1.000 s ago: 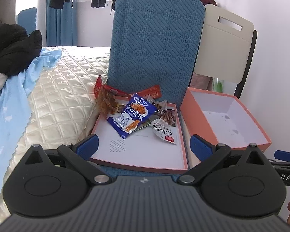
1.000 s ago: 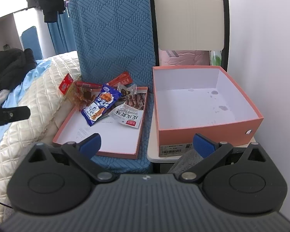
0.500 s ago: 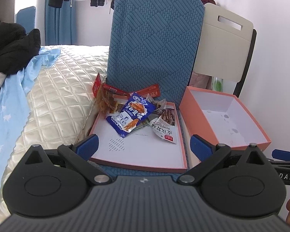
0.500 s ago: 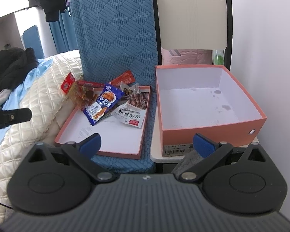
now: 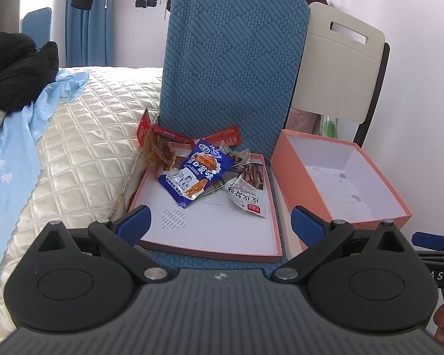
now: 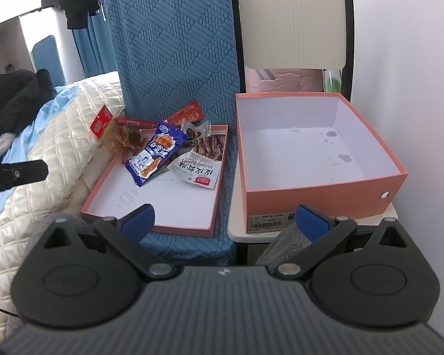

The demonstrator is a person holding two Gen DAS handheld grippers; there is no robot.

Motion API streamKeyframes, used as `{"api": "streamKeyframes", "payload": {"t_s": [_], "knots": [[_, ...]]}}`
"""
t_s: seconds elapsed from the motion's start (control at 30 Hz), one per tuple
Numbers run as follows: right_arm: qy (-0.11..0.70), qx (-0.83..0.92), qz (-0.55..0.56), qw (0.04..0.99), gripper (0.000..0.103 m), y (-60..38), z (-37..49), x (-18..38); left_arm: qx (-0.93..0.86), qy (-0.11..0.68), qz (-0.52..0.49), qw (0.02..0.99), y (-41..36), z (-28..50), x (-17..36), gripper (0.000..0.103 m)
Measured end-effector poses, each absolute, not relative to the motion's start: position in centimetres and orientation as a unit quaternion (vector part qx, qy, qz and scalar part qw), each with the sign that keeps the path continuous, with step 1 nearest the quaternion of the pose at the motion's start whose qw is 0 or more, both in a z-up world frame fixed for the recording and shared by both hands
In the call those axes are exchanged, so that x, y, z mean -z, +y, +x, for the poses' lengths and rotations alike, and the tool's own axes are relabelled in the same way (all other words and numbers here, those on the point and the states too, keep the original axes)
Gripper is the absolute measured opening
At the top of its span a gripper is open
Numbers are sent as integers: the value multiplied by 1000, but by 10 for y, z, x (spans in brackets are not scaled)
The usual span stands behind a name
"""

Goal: Organize snacks

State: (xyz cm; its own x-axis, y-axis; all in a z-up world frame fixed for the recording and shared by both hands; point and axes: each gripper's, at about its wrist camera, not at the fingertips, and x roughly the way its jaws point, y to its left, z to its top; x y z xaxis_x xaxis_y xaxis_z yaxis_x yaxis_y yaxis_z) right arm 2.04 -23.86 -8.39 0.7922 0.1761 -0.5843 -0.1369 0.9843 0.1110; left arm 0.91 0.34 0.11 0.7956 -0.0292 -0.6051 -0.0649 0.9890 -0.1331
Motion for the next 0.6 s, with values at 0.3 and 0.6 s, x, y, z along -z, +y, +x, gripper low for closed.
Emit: {"api": "streamKeyframes", "payload": {"t_s": [0.3, 0.6], "knots": [[318, -75, 30, 945, 103, -240, 19, 87, -5, 321, -75, 944, 2, 6, 2, 102], [325, -97, 36, 940, 103, -238, 19, 91, -7, 325, -77, 943, 2, 4, 6, 102]]}}
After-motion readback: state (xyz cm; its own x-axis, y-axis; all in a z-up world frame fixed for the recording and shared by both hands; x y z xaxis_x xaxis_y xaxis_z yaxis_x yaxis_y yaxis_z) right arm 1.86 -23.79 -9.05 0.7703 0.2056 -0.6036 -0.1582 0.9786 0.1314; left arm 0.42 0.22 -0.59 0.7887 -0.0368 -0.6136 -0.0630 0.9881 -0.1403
